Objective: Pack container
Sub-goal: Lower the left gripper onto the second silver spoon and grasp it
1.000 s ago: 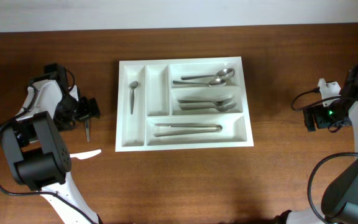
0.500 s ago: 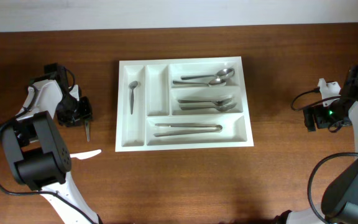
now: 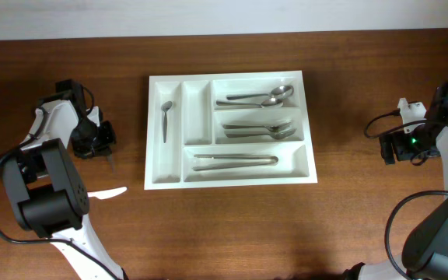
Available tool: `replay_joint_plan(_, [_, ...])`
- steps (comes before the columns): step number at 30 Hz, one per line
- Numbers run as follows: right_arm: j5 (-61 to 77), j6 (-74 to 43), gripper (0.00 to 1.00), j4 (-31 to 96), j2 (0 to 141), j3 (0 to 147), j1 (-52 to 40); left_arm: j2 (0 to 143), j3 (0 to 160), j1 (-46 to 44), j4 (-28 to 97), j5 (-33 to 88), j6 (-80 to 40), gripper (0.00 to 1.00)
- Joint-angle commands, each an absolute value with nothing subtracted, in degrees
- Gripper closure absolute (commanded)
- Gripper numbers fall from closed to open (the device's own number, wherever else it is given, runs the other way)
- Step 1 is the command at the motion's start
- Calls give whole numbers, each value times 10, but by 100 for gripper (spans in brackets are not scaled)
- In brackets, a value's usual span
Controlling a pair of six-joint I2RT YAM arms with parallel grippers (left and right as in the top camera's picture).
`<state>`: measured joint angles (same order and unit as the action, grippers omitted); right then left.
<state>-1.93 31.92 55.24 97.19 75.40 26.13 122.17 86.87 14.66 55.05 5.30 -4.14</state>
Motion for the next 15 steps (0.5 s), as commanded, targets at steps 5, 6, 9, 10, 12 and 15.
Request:
replay_joint_plan(5, [-18,319,1,552,971,754,263,1219,913,146,553,118,-38,98])
replay_joint_plan(6, [-18,319,1,552,971,754,263,1217,919,145,554,119,-38,98])
replay_joint_plan(9, [-18,319,1,552,971,754,263,1207,939,138,565,121,-37,98])
replay_joint_plan(10, [-18,319,1,552,971,754,263,1204,945,134,571,125,-36,98])
replay_joint_plan(12, [-18,319,1,552,971,754,263,1194,961,121,585,140,-36,98])
replay_joint_plan(15, [-18,319,1,552,971,754,263,1179,974,94,593,166,-36,98])
